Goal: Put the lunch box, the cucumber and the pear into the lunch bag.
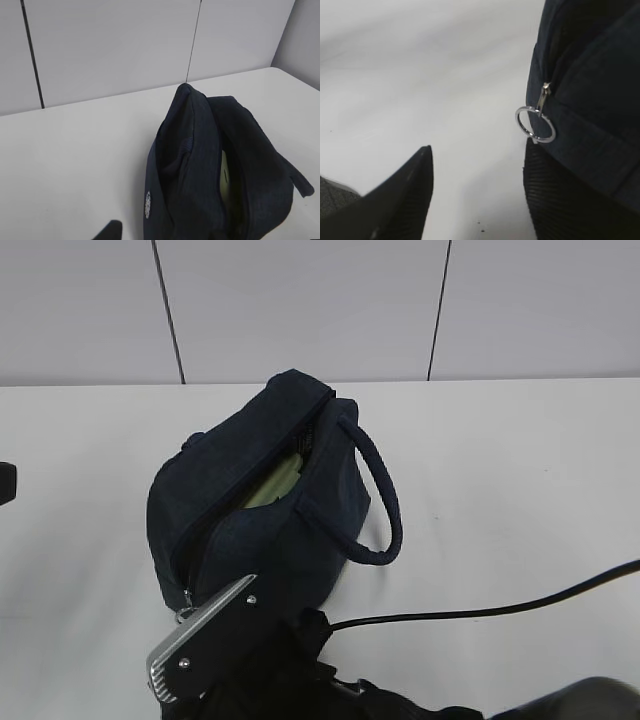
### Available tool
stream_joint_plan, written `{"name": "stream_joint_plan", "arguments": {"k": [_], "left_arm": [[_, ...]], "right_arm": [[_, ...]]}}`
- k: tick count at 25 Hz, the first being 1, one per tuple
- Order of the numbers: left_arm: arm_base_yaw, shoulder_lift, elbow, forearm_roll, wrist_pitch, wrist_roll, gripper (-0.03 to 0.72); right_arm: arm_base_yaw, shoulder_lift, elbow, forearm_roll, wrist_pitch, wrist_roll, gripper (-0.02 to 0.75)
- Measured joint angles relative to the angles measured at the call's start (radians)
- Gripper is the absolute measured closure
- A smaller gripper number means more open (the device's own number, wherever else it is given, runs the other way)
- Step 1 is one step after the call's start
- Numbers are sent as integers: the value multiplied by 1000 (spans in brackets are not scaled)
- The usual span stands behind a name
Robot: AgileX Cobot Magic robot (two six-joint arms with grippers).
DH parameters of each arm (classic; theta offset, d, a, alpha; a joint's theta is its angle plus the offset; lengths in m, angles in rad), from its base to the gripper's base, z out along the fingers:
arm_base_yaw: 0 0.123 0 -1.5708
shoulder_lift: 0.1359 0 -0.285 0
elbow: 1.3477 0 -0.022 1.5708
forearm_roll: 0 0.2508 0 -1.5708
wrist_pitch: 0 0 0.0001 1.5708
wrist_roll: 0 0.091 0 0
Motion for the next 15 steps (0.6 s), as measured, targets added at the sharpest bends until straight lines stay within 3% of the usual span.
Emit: {"name": "stream_joint_plan", "arguments": {"k": [8, 15], "left_arm": [[0, 0, 0, -6, -2, 0, 373], [0, 0, 0, -16, -3, 0, 373]], "right_arm": [[0, 47, -45, 110, -27, -61, 287], [0, 65, -52, 132, -31, -71, 286]]}}
